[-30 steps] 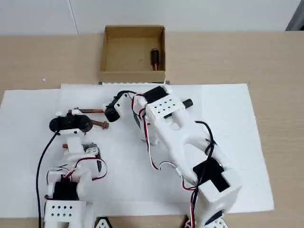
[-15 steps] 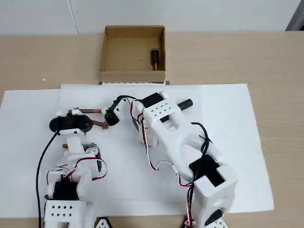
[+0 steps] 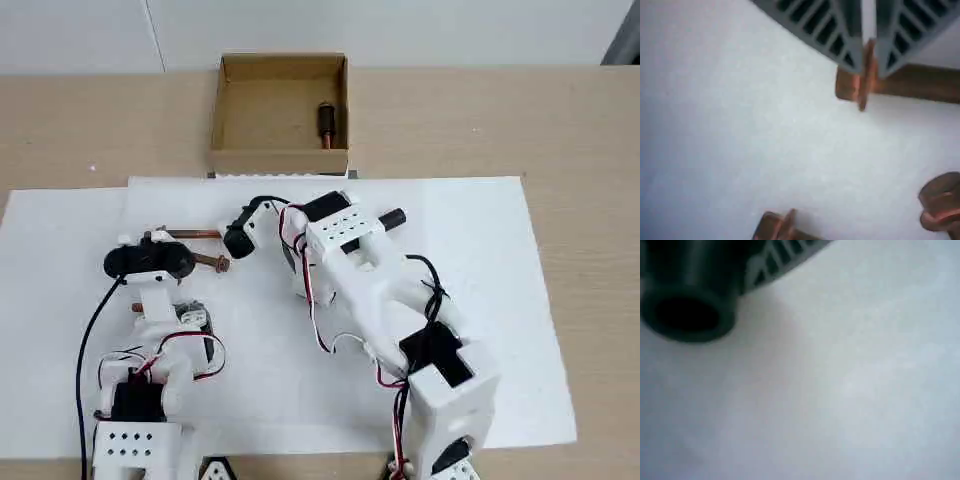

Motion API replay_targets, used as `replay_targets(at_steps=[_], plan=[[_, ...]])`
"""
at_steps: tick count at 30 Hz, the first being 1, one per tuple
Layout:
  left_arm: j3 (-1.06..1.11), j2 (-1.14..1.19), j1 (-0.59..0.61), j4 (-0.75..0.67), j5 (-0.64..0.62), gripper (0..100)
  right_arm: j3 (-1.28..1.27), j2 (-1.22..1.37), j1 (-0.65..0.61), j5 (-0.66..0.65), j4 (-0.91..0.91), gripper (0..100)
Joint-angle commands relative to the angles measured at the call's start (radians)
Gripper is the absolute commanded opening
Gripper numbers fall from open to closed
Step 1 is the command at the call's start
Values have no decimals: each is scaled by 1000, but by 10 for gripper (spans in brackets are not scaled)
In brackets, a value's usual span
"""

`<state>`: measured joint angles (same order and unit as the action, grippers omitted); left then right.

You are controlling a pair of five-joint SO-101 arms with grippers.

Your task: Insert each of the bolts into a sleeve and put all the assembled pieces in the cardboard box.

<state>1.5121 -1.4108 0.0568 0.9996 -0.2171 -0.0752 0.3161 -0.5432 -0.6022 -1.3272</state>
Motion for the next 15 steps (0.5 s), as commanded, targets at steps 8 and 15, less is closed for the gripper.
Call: replay_targets(at_steps=[8,15], plan=[[-1,-8,0,-44,6,6,210,-220,113,71,-229,4],[-1,-8,2,-44,6,6,255,-421,188,155,-374,4]])
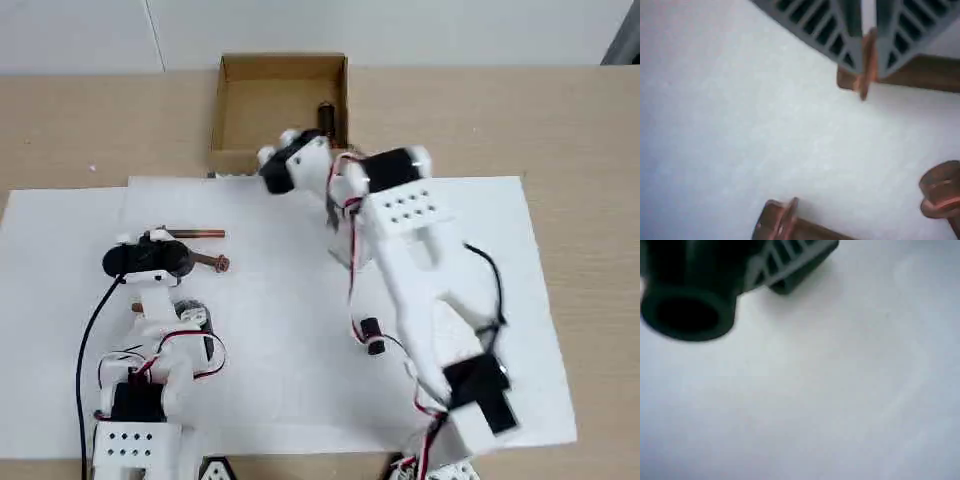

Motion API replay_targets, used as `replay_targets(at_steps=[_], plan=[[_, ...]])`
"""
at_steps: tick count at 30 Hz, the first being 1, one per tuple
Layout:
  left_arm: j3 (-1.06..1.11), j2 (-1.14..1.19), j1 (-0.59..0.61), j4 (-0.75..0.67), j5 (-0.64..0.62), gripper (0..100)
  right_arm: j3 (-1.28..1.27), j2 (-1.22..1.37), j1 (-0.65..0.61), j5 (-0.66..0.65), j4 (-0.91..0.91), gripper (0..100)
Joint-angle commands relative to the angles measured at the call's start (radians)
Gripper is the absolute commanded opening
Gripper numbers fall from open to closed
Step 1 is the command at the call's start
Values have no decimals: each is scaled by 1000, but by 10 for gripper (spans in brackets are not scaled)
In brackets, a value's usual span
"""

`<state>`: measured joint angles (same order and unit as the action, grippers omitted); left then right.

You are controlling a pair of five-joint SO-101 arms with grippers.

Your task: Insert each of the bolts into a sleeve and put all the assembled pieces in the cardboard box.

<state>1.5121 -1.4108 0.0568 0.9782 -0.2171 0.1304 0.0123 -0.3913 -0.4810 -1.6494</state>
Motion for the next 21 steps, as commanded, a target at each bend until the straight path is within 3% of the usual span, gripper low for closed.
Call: replay_targets(at_steps=[1,6,10,15,21], plan=[[-1,-8,2,-23,6,6,46,-148,48,44,-64,4],[-7,-6,2,-21,12,6,-31,-305,119,58,-67,4],[-68,0,6,-20,91,6,-138,-403,173,58,-65,4],[-265,31,2,80,97,6,-308,-538,251,58,-58,4],[-573,319,5,224,97,6,-456,-676,291,57,-50,4]])
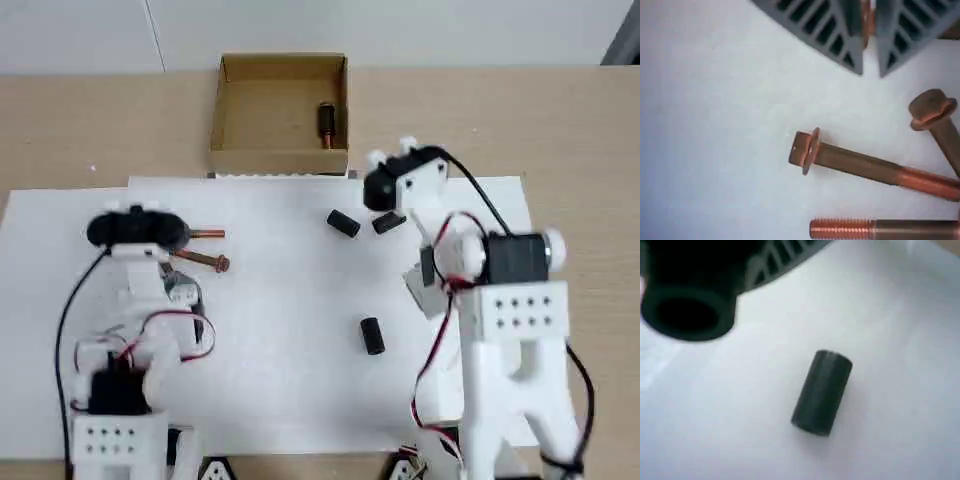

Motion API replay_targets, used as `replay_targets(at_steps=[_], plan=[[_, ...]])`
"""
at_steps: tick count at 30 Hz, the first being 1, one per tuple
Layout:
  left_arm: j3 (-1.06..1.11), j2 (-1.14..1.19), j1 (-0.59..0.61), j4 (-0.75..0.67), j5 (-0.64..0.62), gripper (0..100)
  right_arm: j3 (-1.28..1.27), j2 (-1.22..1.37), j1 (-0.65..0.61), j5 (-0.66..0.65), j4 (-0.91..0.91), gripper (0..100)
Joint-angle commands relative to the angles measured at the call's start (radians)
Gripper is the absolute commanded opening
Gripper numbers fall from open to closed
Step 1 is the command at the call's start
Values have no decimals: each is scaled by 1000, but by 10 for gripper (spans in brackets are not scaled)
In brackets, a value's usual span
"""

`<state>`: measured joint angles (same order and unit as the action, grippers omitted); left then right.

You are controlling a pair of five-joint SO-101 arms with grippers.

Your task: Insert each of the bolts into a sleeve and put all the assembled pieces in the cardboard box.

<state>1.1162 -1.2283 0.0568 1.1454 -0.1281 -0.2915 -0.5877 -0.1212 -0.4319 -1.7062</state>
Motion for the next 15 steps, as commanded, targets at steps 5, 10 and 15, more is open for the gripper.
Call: replay_targets(at_steps=[5,10,15], plan=[[-403,419,2,181,18,6,-141,-157,30,8,31,4],[-498,640,8,281,262,6,-244,-220,76,8,85,4],[-516,744,8,330,591,6,-285,-262,107,6,116,4]])
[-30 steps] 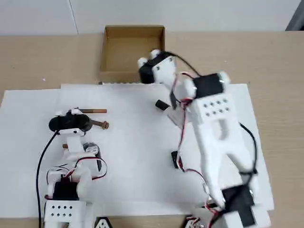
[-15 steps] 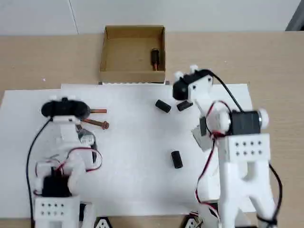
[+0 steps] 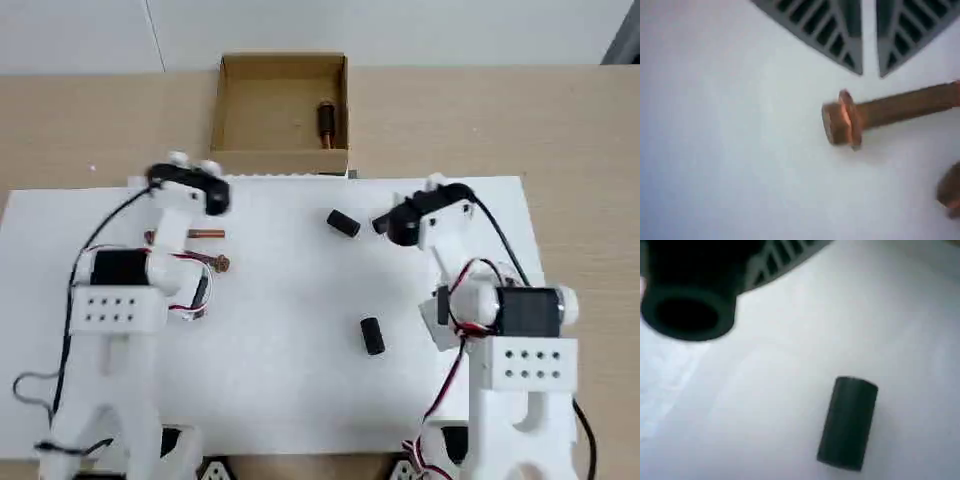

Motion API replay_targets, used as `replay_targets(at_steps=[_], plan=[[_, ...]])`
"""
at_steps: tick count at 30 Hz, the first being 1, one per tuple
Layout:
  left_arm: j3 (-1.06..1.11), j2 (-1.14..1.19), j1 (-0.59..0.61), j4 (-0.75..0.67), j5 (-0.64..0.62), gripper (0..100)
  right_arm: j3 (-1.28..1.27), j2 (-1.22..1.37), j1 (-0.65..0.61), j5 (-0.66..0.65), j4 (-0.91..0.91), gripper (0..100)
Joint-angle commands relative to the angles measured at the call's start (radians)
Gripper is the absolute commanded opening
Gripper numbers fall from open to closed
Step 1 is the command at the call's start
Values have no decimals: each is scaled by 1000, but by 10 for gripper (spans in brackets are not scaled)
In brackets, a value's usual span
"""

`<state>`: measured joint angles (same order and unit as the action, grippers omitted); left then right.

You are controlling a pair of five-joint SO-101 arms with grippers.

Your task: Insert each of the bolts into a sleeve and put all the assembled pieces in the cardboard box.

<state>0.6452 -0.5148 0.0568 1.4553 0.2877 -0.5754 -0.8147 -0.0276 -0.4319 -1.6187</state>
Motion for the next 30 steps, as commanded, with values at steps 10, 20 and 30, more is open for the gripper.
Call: replay_targets(at_steps=[10,20,30], plan=[[-45,32,9,20,572,6,-21,-50,12,6,58,4],[-45,41,8,21,744,52,-117,-45,8,-52,168,4],[-38,43,9,20,749,98,-118,-42,8,-51,197,4]])
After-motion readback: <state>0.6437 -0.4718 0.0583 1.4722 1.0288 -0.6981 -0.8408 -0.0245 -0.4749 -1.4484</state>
